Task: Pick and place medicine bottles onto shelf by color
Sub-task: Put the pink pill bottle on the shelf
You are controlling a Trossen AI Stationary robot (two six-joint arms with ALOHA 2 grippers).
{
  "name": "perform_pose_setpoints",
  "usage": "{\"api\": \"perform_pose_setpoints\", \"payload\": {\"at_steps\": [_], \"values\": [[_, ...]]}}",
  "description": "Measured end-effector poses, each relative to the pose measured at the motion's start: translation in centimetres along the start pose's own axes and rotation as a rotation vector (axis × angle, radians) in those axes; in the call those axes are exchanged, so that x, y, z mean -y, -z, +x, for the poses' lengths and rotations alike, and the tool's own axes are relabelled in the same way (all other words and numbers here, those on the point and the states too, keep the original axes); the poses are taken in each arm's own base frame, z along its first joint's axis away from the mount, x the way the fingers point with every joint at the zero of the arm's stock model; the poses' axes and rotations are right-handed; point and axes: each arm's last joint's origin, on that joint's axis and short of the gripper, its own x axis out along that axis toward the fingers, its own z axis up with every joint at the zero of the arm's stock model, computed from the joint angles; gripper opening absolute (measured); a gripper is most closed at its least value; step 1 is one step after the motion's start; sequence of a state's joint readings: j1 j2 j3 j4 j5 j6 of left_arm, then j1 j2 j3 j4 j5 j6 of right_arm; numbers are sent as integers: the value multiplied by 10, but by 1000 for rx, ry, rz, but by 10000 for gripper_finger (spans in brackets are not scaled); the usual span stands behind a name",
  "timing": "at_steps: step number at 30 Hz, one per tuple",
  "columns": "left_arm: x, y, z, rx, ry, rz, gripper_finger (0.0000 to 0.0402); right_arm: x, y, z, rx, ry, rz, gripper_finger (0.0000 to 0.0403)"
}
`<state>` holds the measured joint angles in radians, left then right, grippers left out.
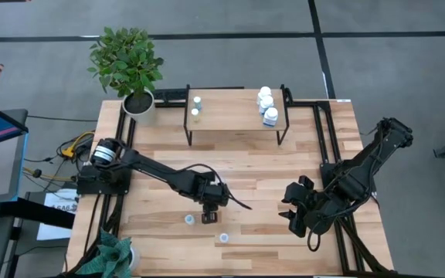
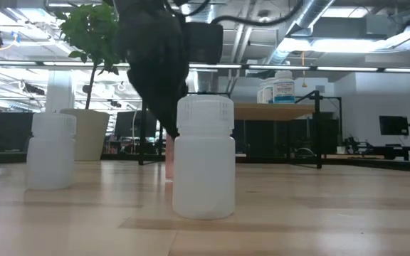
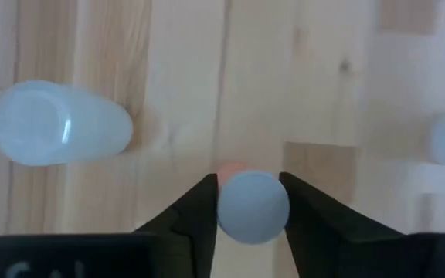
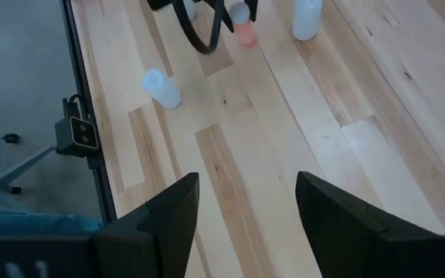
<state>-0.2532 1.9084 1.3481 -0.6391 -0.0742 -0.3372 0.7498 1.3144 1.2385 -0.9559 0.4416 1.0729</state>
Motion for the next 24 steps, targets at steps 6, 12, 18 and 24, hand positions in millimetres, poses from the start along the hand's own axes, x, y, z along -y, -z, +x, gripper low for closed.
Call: {"api": "perform_pose_setpoints", "payload": {"at_steps": [6, 12, 18, 24], "values": [[-14, -21, -38, -1, 66, -35, 89, 0, 0, 0, 0, 0, 0, 240], [-41, -49, -90, 12, 50, -31, 90, 0, 0, 0, 0, 0, 0, 240], [-83, -72, -136, 81, -19, -19, 90, 0, 0, 0, 0, 0, 0, 240], [-134, -81, -168, 139, -80, -44, 91, 0, 0, 0, 0, 0, 0, 240]]}}
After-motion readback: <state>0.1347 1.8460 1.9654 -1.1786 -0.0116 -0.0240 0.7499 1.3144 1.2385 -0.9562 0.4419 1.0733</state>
